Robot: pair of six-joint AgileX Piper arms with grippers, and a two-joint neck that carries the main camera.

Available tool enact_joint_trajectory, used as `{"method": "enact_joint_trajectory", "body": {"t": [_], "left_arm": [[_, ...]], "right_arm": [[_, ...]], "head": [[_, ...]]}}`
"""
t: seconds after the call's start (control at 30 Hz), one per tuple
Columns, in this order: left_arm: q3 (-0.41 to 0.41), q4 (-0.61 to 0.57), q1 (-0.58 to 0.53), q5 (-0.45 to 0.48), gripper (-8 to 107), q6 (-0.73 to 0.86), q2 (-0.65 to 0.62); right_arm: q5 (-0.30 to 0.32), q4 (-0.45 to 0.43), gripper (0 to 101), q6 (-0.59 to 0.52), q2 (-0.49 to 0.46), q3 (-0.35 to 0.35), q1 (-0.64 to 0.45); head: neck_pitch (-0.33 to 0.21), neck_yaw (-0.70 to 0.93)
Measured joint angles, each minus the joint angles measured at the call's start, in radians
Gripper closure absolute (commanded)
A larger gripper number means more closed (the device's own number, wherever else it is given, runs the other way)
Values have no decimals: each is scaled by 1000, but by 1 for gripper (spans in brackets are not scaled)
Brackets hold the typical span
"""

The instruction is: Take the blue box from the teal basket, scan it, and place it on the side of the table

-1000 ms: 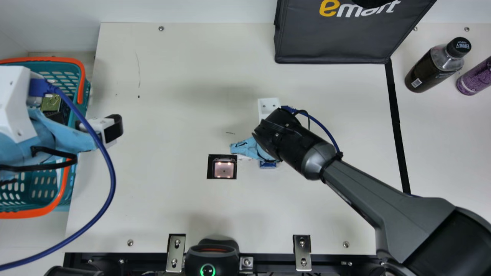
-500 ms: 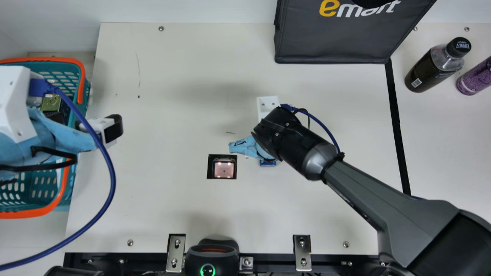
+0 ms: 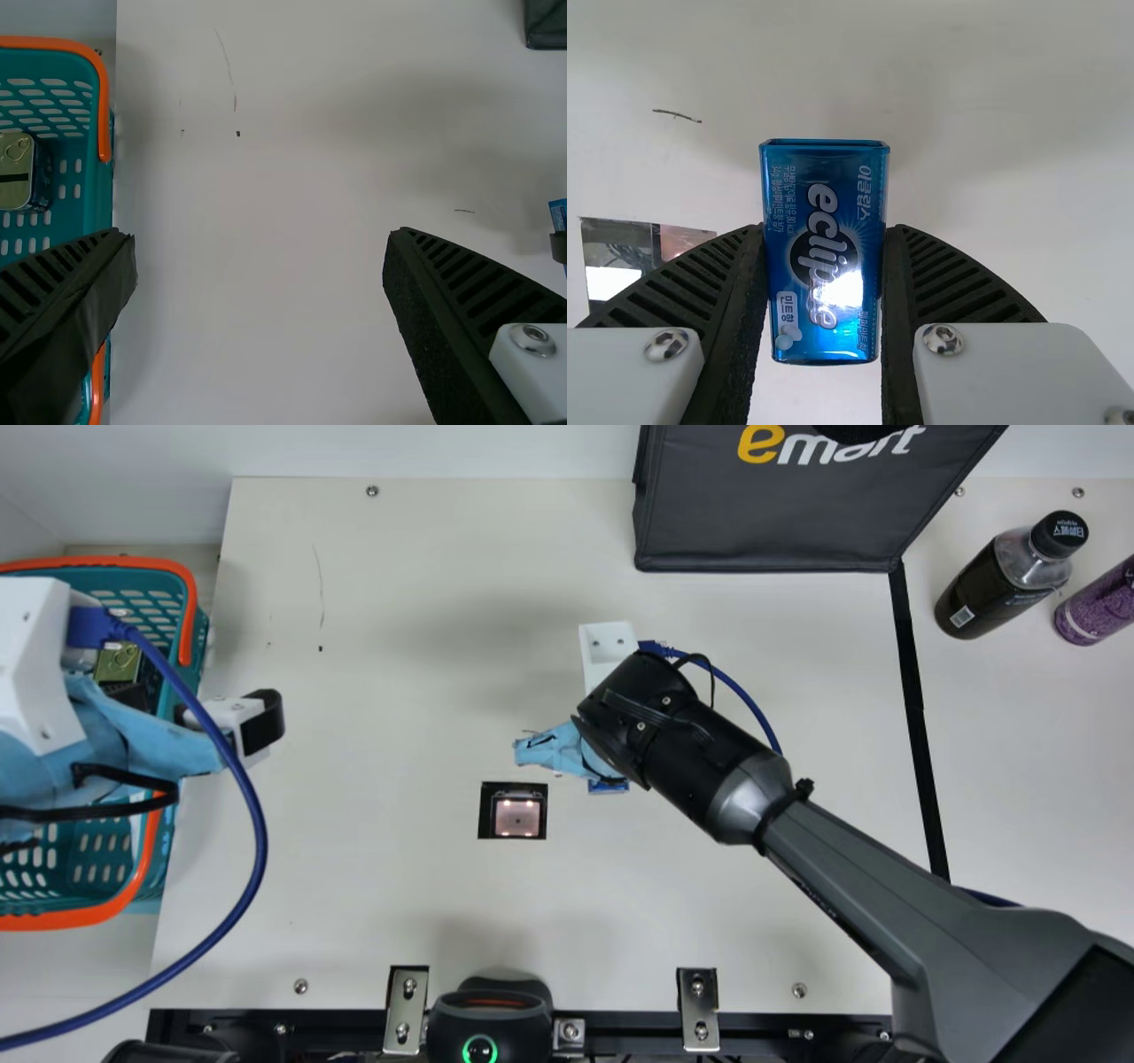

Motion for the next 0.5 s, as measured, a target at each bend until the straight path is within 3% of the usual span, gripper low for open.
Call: {"method": "enact_joint_trajectory", "body": {"t": [0.2, 0.5], "left_arm": [[0, 0, 0, 0, 9, 0, 0], [0, 0, 0, 0, 9, 0, 0]], "right_arm": [[-2, 7, 101, -7, -32, 26, -29], [-49, 13, 101, -60, -160, 167, -168]], "head": [[0, -126], [0, -322]]}}
